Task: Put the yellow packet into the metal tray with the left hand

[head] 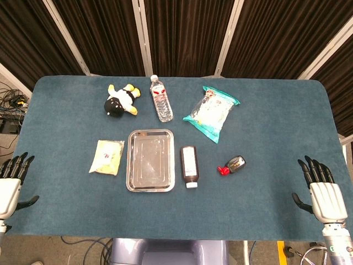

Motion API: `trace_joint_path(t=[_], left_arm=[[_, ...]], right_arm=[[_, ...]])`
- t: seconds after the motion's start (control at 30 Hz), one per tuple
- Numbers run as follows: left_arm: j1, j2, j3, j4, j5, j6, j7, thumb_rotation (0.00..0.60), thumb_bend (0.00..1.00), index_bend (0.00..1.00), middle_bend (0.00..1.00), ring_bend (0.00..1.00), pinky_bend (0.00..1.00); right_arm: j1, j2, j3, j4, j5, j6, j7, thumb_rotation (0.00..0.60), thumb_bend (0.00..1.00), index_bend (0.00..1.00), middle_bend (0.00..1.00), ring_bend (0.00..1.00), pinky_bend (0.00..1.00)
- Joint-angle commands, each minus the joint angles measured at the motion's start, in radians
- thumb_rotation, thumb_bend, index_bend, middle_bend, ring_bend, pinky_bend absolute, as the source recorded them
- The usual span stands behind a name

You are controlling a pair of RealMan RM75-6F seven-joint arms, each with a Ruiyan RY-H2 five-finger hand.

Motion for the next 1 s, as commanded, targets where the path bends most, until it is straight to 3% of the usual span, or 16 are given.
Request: trace_joint_path(t=[0.03,0.6,0.83,1.0], left_arm=[[-0.001,0.000,-0.001,0.000,-0.001,-0.001,0.001,0.600,0.01,0.00,0.00,0.00,0.06],[-0.020,0.009,0.004,-0.023,-0.008,-0.044,0.007,0.600,0.01,0.00,0.00,0.00,0.06],[-0.121,0.022,-0.028,-0.084,-0.055,-0.188,0.105,0.600,0.01,0.00,0.00,0.00,0.06],[-0.237,-0.004,-0.081,-0.119,-0.204,-0.352,0.232,0.600,0.01,0.00,0.00,0.00,0.06]], right_arm=[[0.001,0.000,0.001,0.002,-0.004,0.004,0.005,0.600,0.31,0.00,0.00,0.00,0.09],[-0.001,0.002,-0.008,0.000,-0.008,-0.002,0.014,0.600,0.31,0.00,0.00,0.00,0.09],[0.001,0.006,-0.017,-0.002,-0.022,-0.009,0.027,0.600,0.30,0.00,0.00,0.00,0.09],[0.003,0.008,-0.019,-0.002,-0.030,-0.009,0.046,0.600,0.30,0.00,0.00,0.00,0.09]])
